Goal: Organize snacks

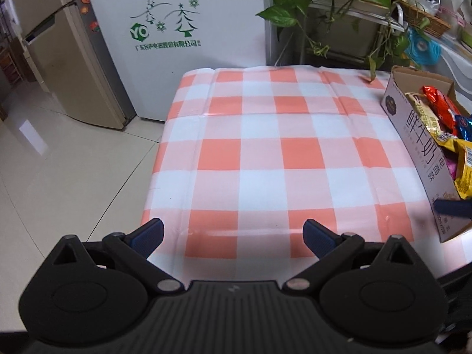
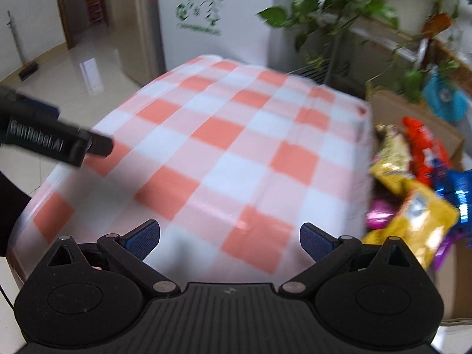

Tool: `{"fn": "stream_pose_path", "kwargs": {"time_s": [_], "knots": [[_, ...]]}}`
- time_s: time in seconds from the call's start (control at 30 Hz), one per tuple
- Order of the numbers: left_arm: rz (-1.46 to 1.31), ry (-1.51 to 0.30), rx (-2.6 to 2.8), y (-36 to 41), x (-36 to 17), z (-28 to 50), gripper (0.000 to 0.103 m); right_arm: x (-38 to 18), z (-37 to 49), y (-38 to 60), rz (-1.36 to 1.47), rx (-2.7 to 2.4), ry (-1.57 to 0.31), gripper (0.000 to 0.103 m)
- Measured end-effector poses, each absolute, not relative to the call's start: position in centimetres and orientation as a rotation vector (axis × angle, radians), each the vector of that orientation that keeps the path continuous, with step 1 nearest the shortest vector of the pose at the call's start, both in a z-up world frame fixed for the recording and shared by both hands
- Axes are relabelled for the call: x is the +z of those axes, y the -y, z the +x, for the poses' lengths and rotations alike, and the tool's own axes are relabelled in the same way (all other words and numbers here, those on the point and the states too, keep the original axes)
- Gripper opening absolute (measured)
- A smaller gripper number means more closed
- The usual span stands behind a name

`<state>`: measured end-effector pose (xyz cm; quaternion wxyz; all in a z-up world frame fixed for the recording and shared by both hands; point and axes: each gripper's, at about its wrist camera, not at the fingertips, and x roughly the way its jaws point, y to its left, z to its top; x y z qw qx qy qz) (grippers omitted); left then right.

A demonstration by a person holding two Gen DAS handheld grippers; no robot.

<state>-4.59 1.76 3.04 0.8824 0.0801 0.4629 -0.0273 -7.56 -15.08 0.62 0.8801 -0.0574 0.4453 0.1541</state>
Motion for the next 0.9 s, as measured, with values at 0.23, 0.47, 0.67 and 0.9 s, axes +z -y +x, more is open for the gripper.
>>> {"fn": "stream_pose_path", "kwargs": {"time_s": [0.23,0.47,0.67,0.9], "knots": [[0.149,-0.96,-0.07,-2.0,2.6,-3.8,0.1,-2.9,-6.9,13.8,-0.109,0.311,-0.963,0.103],[0.114,-0.983,-0.067,-2.4,1.8,-3.2,0.1,-3.4,-6.3,13.7,-0.102,0.308,-0.861,0.103],[0.107,-0.977,-0.078,-2.2,1.9,-3.2,0.1,-4.1,-5.0,13.8,-0.079,0.294,-0.758,0.103],[0.098,-0.986,-0.063,-2.3,1.7,-2.7,0.1,-4.7,-3.6,13.8,-0.081,0.294,-0.698,0.103]]}}
